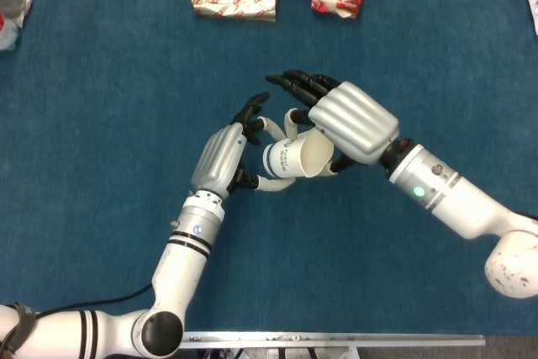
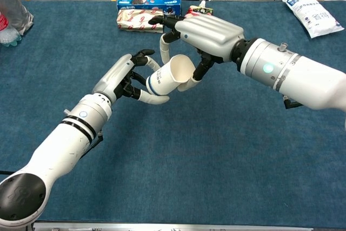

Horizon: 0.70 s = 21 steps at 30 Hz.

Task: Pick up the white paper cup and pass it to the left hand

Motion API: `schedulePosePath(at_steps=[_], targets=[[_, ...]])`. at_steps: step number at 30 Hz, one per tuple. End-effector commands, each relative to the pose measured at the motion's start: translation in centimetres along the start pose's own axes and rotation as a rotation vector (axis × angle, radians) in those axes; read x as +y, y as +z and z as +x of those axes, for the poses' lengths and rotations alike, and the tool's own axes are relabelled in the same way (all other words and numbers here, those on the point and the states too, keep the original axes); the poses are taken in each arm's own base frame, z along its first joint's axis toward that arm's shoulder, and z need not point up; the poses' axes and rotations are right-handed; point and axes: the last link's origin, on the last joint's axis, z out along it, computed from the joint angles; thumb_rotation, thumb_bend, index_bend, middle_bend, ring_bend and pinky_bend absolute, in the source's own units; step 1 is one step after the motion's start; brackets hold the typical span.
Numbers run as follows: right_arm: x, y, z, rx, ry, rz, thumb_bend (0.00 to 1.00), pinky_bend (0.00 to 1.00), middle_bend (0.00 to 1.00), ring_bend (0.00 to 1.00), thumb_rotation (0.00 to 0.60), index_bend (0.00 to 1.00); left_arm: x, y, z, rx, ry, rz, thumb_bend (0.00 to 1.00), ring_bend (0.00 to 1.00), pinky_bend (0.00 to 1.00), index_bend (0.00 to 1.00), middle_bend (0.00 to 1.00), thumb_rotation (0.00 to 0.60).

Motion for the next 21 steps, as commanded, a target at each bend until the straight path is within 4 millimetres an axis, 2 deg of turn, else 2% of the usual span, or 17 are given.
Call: schedulePosePath(at_steps=[1, 7, 9, 18, 21], targets=[[-0.02, -0.02, -0.04, -0.002, -0.001, 0.001, 0.00, 0.20, 0.06, 0.00, 0.600, 0.54, -0.02, 0.01, -0.03, 0.001, -0.001, 0.000, 0.10, 0.14, 0.36, 0.54, 0.09, 0.600], [-0.09, -0.09, -0.16, -0.011, -0.011, 0.006, 0.00, 0.20, 0.06, 0.00, 0.600, 0.54, -0.21, -0.08, -0.09, 0.003, -0.005, 0.004, 0.10, 0.14, 0.37, 0.54, 0.10, 0.600], [-0.11, -0.12, -0.18, -0.013, -0.015, 0.008, 0.00, 0.20, 0.06, 0.00, 0.600, 0.51, -0.30, -0.13, -0.09, 0.003, -0.008, 0.007, 0.10, 0.14, 0.37, 0.54, 0.10, 0.600], [-0.14, -0.20, -0.22, -0.024, -0.023, 0.013, 0.00, 0.20, 0.06, 0.00, 0.600, 0.05, -0.48, -0.16, -0.04, 0.008, -0.013, 0.009, 0.10, 0.14, 0.37, 0.55, 0.10, 0.600], [-0.16, -0.22, -0.18, -0.025, -0.023, 0.016, 0.00, 0.20, 0.06, 0.00, 0.600, 0.00, -0.47, -0.17, 0.00, 0.010, -0.015, 0.008, 0.10, 0.14, 0.37, 0.55, 0.10, 0.600]])
